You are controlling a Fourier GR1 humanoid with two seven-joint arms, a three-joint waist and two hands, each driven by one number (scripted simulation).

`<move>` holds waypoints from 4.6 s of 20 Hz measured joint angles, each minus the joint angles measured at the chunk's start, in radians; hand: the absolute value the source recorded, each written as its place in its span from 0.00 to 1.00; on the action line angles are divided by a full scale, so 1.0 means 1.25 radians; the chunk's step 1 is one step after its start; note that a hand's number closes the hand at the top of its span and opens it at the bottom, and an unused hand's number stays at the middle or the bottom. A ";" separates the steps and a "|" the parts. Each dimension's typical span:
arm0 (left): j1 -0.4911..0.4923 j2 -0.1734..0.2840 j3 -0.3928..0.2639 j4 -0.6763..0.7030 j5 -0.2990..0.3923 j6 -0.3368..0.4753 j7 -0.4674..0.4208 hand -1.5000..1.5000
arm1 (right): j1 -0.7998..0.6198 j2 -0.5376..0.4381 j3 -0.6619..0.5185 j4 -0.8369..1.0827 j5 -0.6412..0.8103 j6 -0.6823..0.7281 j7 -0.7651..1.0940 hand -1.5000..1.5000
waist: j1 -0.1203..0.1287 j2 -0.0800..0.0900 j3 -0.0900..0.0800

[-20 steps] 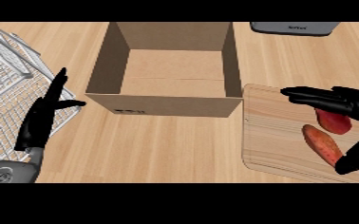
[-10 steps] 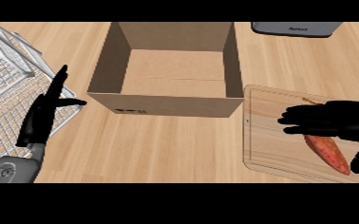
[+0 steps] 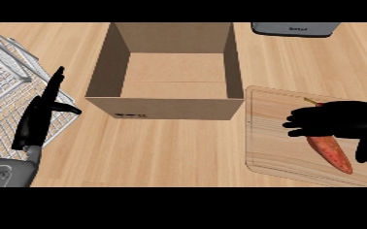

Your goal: Pick the sweet potato from the cutting board and place it in the cardboard box

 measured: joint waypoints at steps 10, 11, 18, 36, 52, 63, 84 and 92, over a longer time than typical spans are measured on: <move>0.025 -0.002 0.013 -0.008 -0.009 0.010 0.006 0.50 | -0.046 0.064 0.070 0.129 0.023 -0.056 -0.058 0.00 | -0.018 -0.006 -0.001; 0.028 -0.003 0.013 -0.010 -0.009 0.010 0.002 0.50 | -0.048 0.070 0.077 0.135 0.022 -0.060 -0.063 0.00 | -0.019 -0.007 -0.001; 0.039 -0.001 0.019 -0.020 -0.015 0.011 0.009 0.50 | -0.070 0.051 0.113 0.127 -0.011 -0.074 -0.092 0.00 | -0.027 -0.009 -0.001; 0.049 -0.013 0.054 -0.013 -0.033 0.006 -0.023 0.50 | -0.056 0.125 0.124 0.189 0.027 -0.147 -0.062 1.00 | -0.044 -0.017 -0.001; 0.120 0.021 0.127 0.017 -0.032 0.037 0.018 0.50 | 0.072 0.243 -0.165 0.306 -0.186 -0.276 0.455 1.00 | -0.183 -0.063 -0.023; 0.133 0.030 0.134 0.015 -0.032 0.036 0.016 0.50 | 0.028 0.328 -0.243 0.208 -0.152 -0.555 0.862 1.00 | -0.175 -0.075 -0.023; 0.046 0.008 0.102 0.028 -0.038 -0.011 -0.027 0.50 | -0.413 0.743 -0.190 0.051 0.244 -0.521 1.690 1.00 | -0.058 -0.024 -0.008; 0.009 -0.010 0.093 0.044 -0.057 -0.018 -0.037 0.50 | -0.539 0.787 -0.281 0.233 0.231 -0.549 1.687 1.00 | -0.027 -0.009 -0.004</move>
